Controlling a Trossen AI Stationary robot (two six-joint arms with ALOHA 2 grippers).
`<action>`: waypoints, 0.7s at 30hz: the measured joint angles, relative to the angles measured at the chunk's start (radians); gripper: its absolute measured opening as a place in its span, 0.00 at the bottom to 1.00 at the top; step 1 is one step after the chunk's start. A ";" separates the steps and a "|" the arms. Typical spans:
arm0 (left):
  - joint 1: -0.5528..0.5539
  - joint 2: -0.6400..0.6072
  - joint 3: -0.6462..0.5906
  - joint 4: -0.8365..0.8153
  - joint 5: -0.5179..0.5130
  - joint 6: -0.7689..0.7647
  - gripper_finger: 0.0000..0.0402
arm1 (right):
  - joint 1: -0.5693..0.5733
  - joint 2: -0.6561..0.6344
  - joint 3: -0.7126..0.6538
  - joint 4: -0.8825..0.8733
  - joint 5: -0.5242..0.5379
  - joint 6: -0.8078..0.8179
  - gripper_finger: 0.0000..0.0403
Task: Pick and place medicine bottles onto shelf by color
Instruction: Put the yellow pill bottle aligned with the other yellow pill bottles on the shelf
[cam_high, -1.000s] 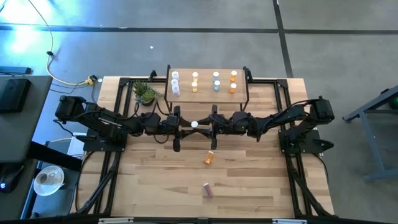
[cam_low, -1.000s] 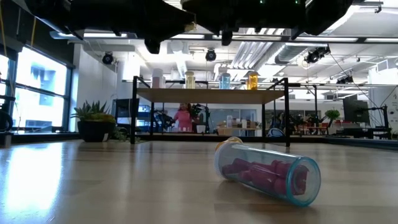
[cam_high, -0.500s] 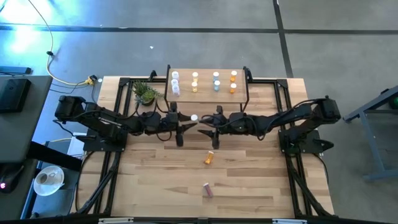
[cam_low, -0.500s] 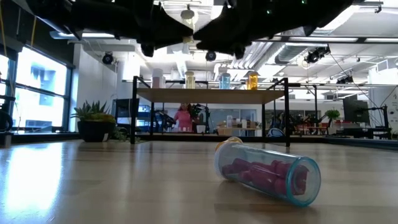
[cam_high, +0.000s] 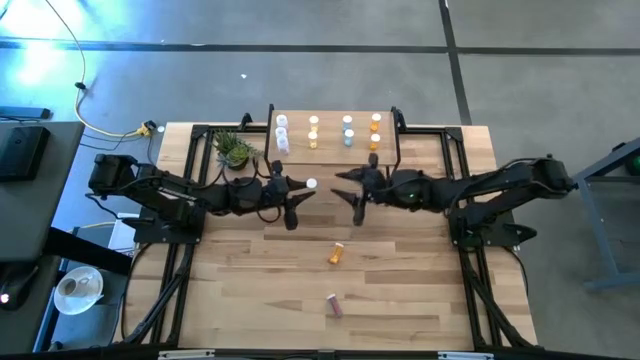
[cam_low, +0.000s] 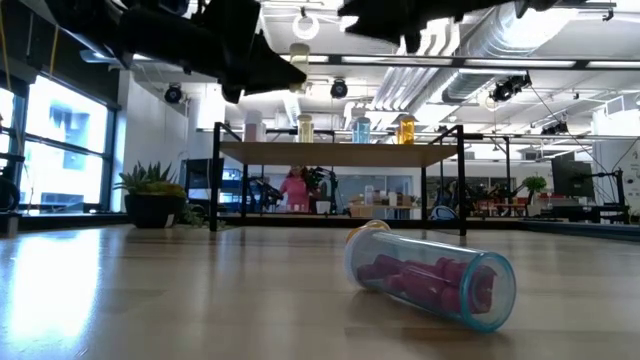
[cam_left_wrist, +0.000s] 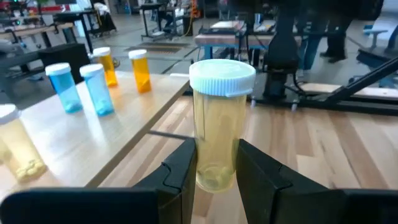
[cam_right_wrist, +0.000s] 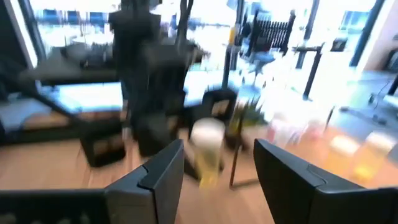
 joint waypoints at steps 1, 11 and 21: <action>0.003 0.000 0.000 -0.009 0.000 0.000 0.21 | -0.005 -0.013 0.001 0.022 0.002 -0.003 0.46; 0.024 0.002 -0.001 -0.064 0.008 -0.027 0.21 | -0.085 0.025 0.246 -0.263 -0.038 -0.041 0.46; 0.024 0.002 -0.001 -0.087 0.007 -0.027 0.21 | -0.099 0.160 0.357 -0.413 -0.153 -0.083 0.46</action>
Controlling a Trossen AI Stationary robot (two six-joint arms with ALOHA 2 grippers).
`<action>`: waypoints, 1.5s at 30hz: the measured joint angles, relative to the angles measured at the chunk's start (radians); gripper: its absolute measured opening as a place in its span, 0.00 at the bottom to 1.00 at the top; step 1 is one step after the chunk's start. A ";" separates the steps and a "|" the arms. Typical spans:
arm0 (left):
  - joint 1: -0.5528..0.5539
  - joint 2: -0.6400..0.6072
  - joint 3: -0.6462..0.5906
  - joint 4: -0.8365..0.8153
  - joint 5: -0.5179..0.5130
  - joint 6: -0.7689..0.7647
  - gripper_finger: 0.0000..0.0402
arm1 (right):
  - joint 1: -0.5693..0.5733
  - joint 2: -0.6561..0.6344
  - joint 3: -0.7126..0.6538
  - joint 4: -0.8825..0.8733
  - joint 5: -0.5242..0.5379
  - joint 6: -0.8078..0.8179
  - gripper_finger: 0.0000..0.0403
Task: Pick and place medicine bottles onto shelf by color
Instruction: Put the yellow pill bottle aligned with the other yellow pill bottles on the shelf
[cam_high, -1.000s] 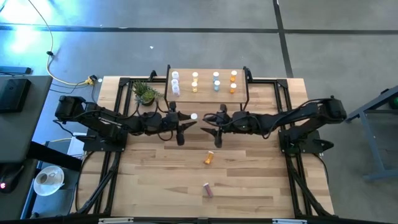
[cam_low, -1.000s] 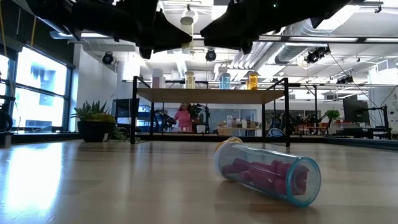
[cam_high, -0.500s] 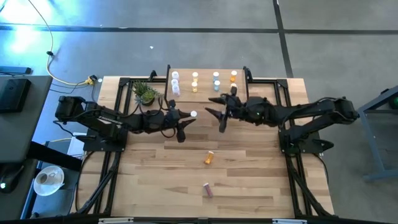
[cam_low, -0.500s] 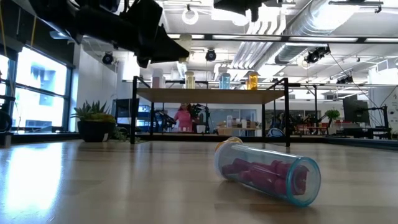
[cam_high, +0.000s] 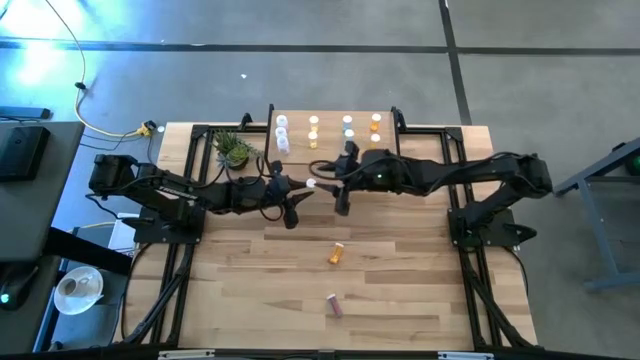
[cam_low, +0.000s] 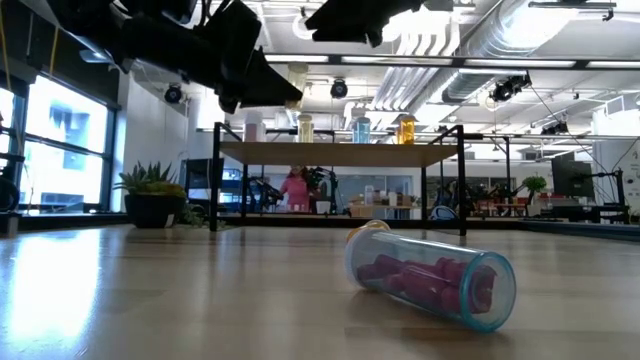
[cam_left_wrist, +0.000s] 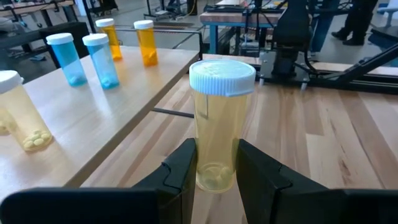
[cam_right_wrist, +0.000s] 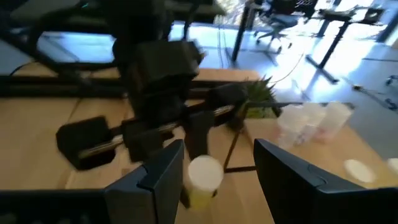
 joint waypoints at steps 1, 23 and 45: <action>0.000 0.000 0.000 -0.002 0.000 0.000 0.21 | 0.000 0.009 0.000 -0.002 -0.008 0.000 0.46; 0.004 0.000 0.000 0.018 0.005 0.000 0.21 | -0.001 0.104 0.001 0.027 -0.006 0.002 0.46; 0.003 0.000 0.000 0.072 0.050 0.000 0.23 | 0.000 0.104 0.001 0.068 -0.060 0.046 0.40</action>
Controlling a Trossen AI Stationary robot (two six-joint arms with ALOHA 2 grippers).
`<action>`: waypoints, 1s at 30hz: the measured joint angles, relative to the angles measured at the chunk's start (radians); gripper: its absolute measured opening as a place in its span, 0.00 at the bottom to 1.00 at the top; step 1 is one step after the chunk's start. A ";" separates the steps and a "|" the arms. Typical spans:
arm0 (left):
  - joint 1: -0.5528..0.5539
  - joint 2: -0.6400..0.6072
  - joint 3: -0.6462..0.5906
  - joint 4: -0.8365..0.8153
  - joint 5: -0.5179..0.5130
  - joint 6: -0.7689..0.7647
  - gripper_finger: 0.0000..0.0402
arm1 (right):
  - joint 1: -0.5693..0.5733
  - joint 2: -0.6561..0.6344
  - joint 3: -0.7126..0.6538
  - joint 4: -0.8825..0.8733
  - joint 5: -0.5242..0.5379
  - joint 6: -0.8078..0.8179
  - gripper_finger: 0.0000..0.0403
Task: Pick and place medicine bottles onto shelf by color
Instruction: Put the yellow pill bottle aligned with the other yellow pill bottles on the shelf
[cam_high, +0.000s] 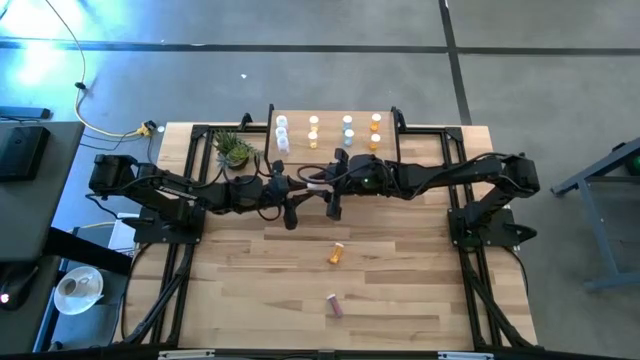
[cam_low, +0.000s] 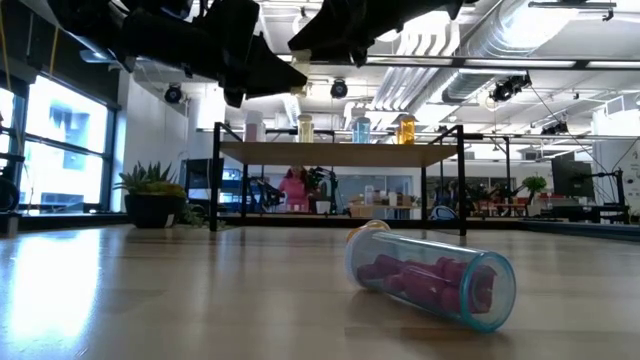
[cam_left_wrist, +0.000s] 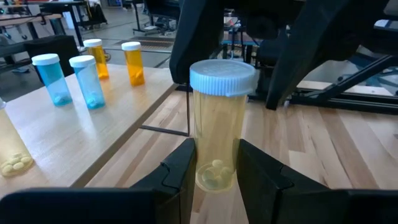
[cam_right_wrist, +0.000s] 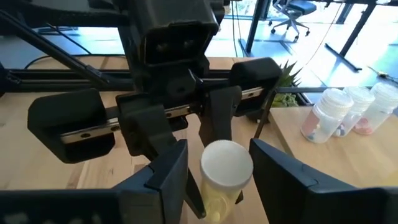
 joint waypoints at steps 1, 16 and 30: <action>0.000 0.000 0.000 0.000 0.000 0.000 0.23 | 0.000 0.000 0.000 -0.004 0.000 0.005 0.39; 0.000 0.000 0.000 0.013 0.000 0.000 0.23 | 0.000 0.000 0.000 -0.017 0.001 0.018 0.29; 0.000 0.000 0.000 0.010 0.007 -0.026 0.26 | 0.000 0.000 0.000 -0.030 -0.001 0.027 0.25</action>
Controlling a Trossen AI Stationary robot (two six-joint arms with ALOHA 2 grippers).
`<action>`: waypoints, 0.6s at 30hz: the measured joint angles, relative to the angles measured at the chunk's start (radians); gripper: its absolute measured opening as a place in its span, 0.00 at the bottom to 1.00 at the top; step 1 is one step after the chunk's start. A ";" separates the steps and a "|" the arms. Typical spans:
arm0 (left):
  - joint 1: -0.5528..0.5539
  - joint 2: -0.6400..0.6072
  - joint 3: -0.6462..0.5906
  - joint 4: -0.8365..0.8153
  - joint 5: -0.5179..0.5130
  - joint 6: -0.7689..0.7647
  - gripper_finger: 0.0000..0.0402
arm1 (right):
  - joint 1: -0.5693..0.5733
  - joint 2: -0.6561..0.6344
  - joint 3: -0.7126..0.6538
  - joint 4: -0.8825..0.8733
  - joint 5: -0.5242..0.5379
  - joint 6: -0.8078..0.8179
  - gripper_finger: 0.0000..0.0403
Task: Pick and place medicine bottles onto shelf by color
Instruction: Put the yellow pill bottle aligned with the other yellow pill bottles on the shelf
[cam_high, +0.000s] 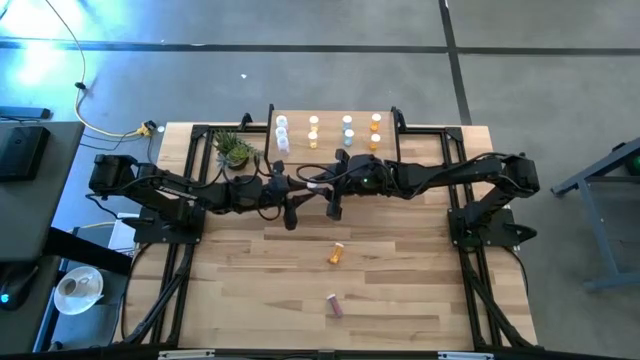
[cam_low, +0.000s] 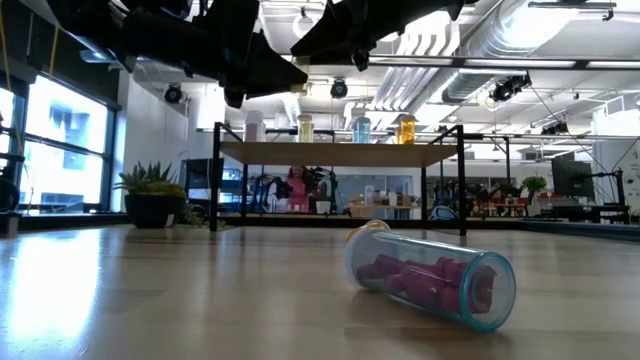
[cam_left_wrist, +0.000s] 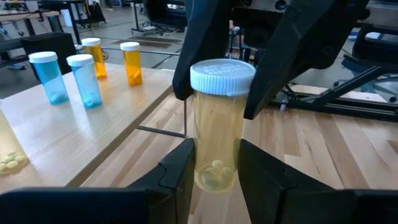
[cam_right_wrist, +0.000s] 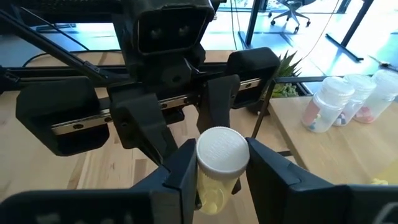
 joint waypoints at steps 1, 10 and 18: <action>0.000 0.000 0.000 -0.002 0.012 0.000 0.27 | 0.000 0.000 0.000 -0.001 -0.001 0.009 0.25; -0.001 0.000 0.000 -0.005 0.094 -0.002 0.43 | 0.000 0.000 0.000 -0.015 -0.006 0.026 0.25; 0.003 -0.039 0.000 -0.053 0.085 -0.069 0.54 | 0.000 0.000 -0.001 -0.050 0.026 0.034 0.25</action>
